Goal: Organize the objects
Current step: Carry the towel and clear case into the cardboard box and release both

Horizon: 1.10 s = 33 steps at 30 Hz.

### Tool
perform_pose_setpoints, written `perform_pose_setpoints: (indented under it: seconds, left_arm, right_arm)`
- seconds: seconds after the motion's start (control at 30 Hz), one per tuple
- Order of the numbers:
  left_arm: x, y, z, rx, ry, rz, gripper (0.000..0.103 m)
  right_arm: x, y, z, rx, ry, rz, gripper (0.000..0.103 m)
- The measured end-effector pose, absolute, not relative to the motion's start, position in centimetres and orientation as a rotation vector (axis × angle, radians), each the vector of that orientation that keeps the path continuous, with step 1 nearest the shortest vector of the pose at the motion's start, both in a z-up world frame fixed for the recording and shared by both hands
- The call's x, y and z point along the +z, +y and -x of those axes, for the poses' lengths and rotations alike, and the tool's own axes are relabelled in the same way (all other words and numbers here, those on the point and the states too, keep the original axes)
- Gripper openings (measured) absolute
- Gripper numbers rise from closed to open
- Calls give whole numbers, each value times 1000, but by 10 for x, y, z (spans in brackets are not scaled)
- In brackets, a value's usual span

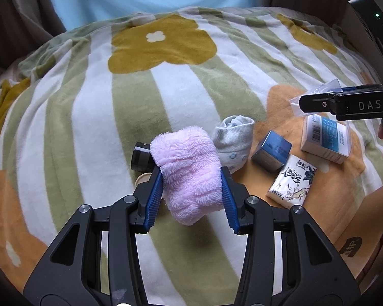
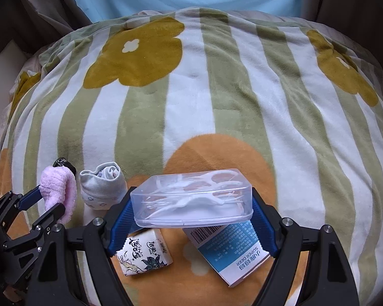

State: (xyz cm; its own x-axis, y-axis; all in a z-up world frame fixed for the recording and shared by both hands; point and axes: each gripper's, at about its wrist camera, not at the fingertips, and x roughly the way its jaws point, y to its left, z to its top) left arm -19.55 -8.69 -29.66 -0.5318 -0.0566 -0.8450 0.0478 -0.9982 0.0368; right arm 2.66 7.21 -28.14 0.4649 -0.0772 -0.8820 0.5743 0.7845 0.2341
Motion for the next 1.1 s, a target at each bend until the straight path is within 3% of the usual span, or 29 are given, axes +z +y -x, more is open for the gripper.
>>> perform_pose_setpoints:
  seconds: [0.73, 1.1]
  left_arm:
    - [-192, -27, 123, -2796, 42, -1361, 40]
    - [-171, 31, 57, -2732, 137, -1374, 40]
  right_arm:
    - [-180, 105, 54, -416, 945, -523, 78]
    - [-157, 141, 130, -274, 982, -519, 78]
